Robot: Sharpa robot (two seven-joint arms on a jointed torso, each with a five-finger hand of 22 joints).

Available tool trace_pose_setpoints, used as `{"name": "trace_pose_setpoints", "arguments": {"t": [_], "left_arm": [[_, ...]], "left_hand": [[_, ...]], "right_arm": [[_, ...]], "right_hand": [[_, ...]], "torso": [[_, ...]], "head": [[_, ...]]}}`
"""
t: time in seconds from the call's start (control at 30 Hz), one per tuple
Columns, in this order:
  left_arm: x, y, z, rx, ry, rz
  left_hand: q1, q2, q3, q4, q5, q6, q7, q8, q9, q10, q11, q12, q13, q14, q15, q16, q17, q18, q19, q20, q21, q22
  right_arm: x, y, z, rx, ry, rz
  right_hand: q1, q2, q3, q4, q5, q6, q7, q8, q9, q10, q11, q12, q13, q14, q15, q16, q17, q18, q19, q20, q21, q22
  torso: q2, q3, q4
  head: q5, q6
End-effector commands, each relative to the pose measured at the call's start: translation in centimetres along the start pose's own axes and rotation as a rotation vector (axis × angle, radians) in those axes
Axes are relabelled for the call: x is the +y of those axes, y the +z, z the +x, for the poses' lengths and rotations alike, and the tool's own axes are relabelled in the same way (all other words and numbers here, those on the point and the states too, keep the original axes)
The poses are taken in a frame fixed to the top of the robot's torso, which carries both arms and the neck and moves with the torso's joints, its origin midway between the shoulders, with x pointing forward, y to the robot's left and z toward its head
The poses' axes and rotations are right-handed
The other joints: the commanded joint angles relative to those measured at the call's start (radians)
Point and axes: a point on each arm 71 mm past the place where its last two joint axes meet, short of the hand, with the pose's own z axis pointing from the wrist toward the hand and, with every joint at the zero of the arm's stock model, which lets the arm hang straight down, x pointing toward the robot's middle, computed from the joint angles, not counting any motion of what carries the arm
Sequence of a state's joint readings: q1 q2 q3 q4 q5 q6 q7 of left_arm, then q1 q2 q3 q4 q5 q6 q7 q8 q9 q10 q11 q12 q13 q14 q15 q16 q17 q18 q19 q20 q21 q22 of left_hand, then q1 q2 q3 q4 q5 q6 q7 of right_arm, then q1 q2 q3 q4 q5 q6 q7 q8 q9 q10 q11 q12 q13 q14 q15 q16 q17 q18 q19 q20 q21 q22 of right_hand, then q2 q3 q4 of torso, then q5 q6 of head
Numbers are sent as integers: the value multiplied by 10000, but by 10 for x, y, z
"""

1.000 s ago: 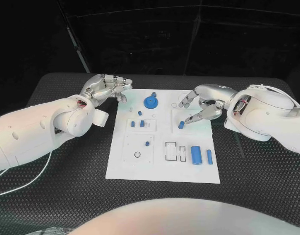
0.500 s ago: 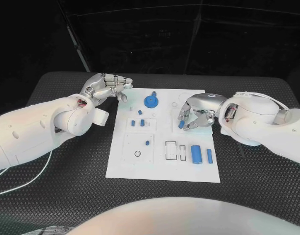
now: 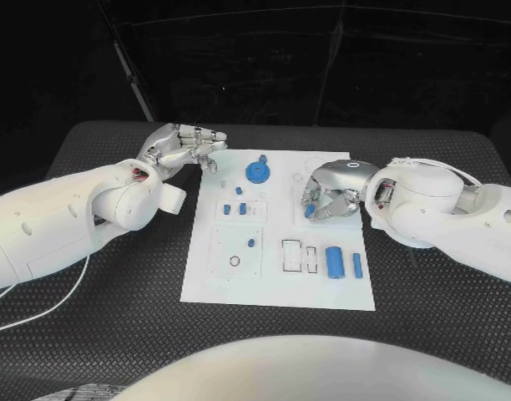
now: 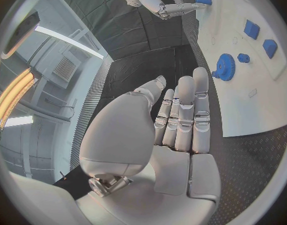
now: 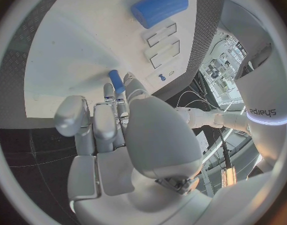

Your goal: Assemble the parts on the task board

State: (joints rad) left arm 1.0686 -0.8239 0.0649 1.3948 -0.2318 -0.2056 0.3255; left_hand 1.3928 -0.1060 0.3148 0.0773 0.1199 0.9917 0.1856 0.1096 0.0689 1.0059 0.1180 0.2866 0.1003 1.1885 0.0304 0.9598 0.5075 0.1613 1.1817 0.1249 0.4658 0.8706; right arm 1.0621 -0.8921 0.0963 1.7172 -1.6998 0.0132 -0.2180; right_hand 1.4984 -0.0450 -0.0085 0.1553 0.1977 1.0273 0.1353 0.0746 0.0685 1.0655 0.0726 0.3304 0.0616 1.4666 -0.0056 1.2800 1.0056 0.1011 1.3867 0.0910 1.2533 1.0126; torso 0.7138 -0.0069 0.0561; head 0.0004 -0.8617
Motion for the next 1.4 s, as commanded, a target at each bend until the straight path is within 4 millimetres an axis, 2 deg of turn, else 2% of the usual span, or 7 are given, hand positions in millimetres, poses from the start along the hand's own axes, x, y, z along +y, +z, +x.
{"name": "trace_pose_setpoints", "arguments": {"t": [0.03, 0.33, 0.4, 0.6, 1.13, 1.27, 1.4], "left_arm": [[-2, 0, 1, 118, -68, 129], [-2, 0, 2, 151, -79, 116], [-2, 0, 2, 154, -81, 114], [-2, 0, 1, 147, -77, 105], [-2, 0, 1, 127, -68, 102], [-2, 0, 1, 132, -72, 102], [-1, 1, 2, 146, -78, 105]], "left_hand": [[16, 86, -57, -23, 1, -26, -7, -12, 14, -51, 8, 48, 16, -73, 27, -52, -10, 201, -5, 66, -50, -16], [20, 100, -63, -23, 3, -21, -11, -1, 17, -53, 4, 75, 23, -81, 27, -53, -13, 201, -9, 68, -61, -24], [20, 100, -63, -23, 3, -21, -11, -1, 17, -53, 4, 75, 23, -81, 27, -53, -13, 201, -9, 68, -61, -24], [20, 100, -63, -23, 3, -21, -11, -1, 17, -53, 4, 75, 23, -81, 27, -53, -13, 201, -9, 68, -61, -24], [34, 112, -64, -30, 6, -13, -16, 10, 21, -51, -1, 100, 29, -86, 24, -52, -14, 203, -11, 68, -70, -30], [34, 112, -64, -30, 6, -13, -16, 10, 21, -51, -1, 100, 29, -86, 24, -52, -14, 203, -11, 68, -70, -30], [34, 112, -64, -30, 6, -13, -16, 10, 21, -51, -1, 100, 29, -86, 24, -52, -14, 203, -11, 68, -70, -30]], "right_arm": [[0, 1, -1, -112, -192, 86], [0, 6, 0, -113, -434, 176], [0, 6, 2, -74, -518, 179], [2, 7, 3, -101, -757, 173], [18, -16, -13, -1932, -17, -739], [26, -24, -17, -2282, 240, -1211], [37, -26, -19, -2436, 518, -1687]], "right_hand": [[-17, 93, 80, 34, -56, 77, 11, -71, -18, 125, -16, -98, 9, 177, -86, 73, 14, 16, 45, 3, 41, 9], [200, 181, 320, 131, -91, 409, -11, 21, 18, 645, -83, -323, 36, 197, -144, 168, 136, -36, 154, -41, 240, 319], [462, 302, 583, 79, -526, 578, -51, 65, 26, 828, -110, -452, 32, 208, -199, 214, 199, -56, 192, -77, 314, 431], [1145, 436, 1404, -286, -704, 897, -72, 124, 27, 1207, -186, -769, 44, 232, -248, 326, 359, -102, 271, -153, 493, 702], [630, -203, 3137, -723, -690, 1138, -24, -9, -7, 1761, -172, -1489, 121, 232, -218, 464, 505, -132, 271, -135, 676, 926], [555, -275, 3333, -789, -671, 1145, -16, -23, -6, 1798, -166, -1551, 133, 236, -214, 487, 537, -137, 275, -132, 702, 962], [489, -325, 3538, -864, -621, 1157, 5, -31, -5, 1833, -154, -1607, 147, 243, -207, 519, 585, -143, 284, -130, 735, 1008]], "torso": [[-2, -3, -2], [-6, -5, 9], [-15, -4, 5], [-21, -2, -6], [-32, -2, -8], [-35, -14, 1], [-18, 5, -16]], "head": [[8, -10], [13, -46], [21, -56], [46, -54], [111, -37], [131, -20], [196, -12]]}}
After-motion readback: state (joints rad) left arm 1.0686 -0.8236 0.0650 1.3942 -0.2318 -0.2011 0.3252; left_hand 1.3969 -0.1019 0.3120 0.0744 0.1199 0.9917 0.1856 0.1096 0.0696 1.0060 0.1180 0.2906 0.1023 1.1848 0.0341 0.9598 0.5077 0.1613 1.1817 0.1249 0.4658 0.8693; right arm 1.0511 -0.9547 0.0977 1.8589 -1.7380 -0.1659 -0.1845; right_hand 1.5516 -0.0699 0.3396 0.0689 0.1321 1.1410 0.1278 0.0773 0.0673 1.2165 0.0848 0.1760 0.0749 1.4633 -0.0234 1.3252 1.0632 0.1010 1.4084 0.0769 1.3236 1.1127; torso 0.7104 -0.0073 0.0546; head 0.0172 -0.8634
